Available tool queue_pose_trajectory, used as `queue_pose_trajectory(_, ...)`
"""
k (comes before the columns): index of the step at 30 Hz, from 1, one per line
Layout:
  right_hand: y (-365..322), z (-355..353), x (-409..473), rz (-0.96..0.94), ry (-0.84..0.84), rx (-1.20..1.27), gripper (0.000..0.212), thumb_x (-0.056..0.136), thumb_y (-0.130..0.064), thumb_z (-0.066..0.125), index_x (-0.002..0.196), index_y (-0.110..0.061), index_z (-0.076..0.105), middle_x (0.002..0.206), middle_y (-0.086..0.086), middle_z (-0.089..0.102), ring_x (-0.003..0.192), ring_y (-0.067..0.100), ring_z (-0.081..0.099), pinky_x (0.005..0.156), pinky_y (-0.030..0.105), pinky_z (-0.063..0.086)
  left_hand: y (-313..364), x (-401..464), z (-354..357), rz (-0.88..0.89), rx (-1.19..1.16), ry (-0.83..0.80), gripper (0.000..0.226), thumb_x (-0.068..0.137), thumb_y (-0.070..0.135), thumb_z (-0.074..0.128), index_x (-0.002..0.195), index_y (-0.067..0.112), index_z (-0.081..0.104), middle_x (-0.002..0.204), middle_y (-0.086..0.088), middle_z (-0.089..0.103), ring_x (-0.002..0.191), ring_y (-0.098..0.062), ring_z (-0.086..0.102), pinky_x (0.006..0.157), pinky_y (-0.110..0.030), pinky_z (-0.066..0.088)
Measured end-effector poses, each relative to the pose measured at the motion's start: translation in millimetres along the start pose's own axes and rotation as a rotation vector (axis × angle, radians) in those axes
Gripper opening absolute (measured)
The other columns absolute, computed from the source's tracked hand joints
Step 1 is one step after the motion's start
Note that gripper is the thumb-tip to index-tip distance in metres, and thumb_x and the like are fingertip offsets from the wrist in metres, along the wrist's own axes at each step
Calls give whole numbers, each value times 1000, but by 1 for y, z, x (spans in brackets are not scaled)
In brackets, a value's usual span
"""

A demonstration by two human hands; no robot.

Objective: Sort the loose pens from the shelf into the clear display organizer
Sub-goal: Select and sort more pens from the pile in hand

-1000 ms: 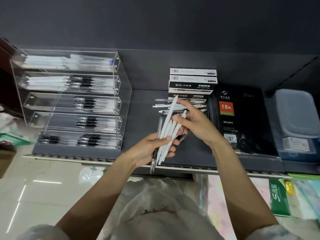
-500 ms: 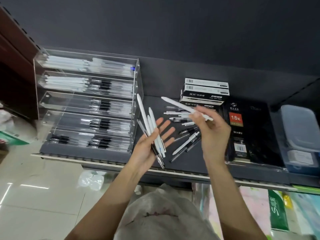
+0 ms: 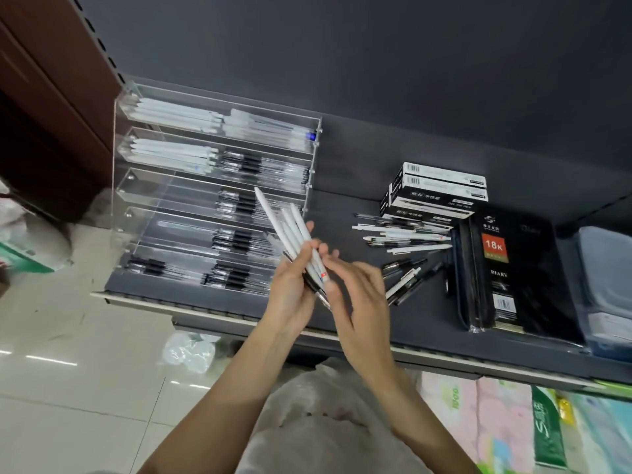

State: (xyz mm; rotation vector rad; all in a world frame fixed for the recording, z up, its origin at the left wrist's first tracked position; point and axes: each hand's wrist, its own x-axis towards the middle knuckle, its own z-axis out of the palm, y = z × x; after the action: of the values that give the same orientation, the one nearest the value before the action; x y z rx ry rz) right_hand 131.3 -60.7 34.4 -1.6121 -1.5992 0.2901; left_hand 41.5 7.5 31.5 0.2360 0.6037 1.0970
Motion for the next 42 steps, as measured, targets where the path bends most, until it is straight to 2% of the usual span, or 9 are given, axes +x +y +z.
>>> queue_pose_trajectory(5, -22, 5, -4, 85, -31, -83, 34, 85, -52, 58, 103, -26, 46, 80, -11, 60, 68, 1, 55, 57, 13, 44, 19, 2, 0, 102, 3, -30, 31, 99, 6, 38, 124, 15, 55, 76, 4, 54, 69, -6, 56, 91, -32, 51)
queue_pose_trajectory(11, -31, 9, 6, 367, -114, 286, 21, 74, -16, 79, 89, -19, 64, 79, -13, 68, 72, 3, 66, 67, 16, 53, 33, 2, -8, 146, 37, -60, 32, 98, 8, 41, 126, 17, 54, 79, 4, 56, 71, -6, 56, 88, -29, 51)
queue_pose_trajectory(15, -24, 5, 4, 384, -66, 305, 9, 79, -11, 74, 87, -16, 72, 77, -11, 71, 71, 9, 68, 71, 28, 55, 37, 4, -12, 133, 27, -84, 34, 95, 9, 44, 127, 17, 53, 82, 4, 56, 73, -6, 56, 89, -30, 51)
queue_pose_trajectory(19, -9, -22, 8, 410, -53, 385, 12, 83, -11, 69, 90, -20, 73, 78, -13, 66, 71, 7, 62, 71, 19, 47, 47, 6, -17, 138, -79, -78, 35, 90, 9, 47, 123, 17, 55, 81, 6, 59, 71, -5, 58, 88, -29, 52)
queue_pose_trajectory(21, -8, -30, 15, 372, -41, 409, 10, 87, -14, 66, 91, -20, 72, 82, -11, 62, 74, 9, 59, 71, 21, 46, 45, 5, -13, 130, -80, -77, 34, 90, 10, 46, 122, 18, 56, 81, 6, 59, 70, -5, 58, 87, -29, 52)
queue_pose_trajectory(27, -6, -32, 28, -66, -12, -64, 23, 96, -29, 48, 98, -14, 66, 105, -3, 56, 85, 8, 60, 72, 23, 50, 48, 6, -5, 71, -246, -94, 31, 98, 10, 38, 123, 19, 54, 85, 8, 58, 72, -4, 60, 87, -27, 52)
queue_pose_trajectory(31, -6, -35, 22, -57, 82, -7, 20, 98, -37, 44, 103, -26, 59, 87, -14, 69, 75, 1, 65, 62, 16, 50, 62, 4, -10, 65, -280, -130, 31, 98, 10, 38, 122, 20, 54, 85, 9, 60, 73, -4, 59, 88, -27, 51)
queue_pose_trajectory(35, 5, -62, 32, 156, 95, 320, 17, 95, -28, 51, 99, -37, 64, 90, -14, 70, 79, 9, 69, 68, 21, 54, 85, 5, -23, 158, 57, -98, 30, 98, 7, 37, 124, 14, 52, 82, 6, 58, 71, -7, 57, 83, -27, 52)
queue_pose_trajectory(42, -5, -40, 76, 215, -111, 261, 17, 93, -9, 58, 103, -19, 67, 85, -1, 64, 57, 7, 55, 54, 19, 48, 54, -1, -8, -124, 639, -175, 28, 99, 8, 41, 121, 15, 56, 95, 0, 72, 95, -20, 69, 86, -32, 56)
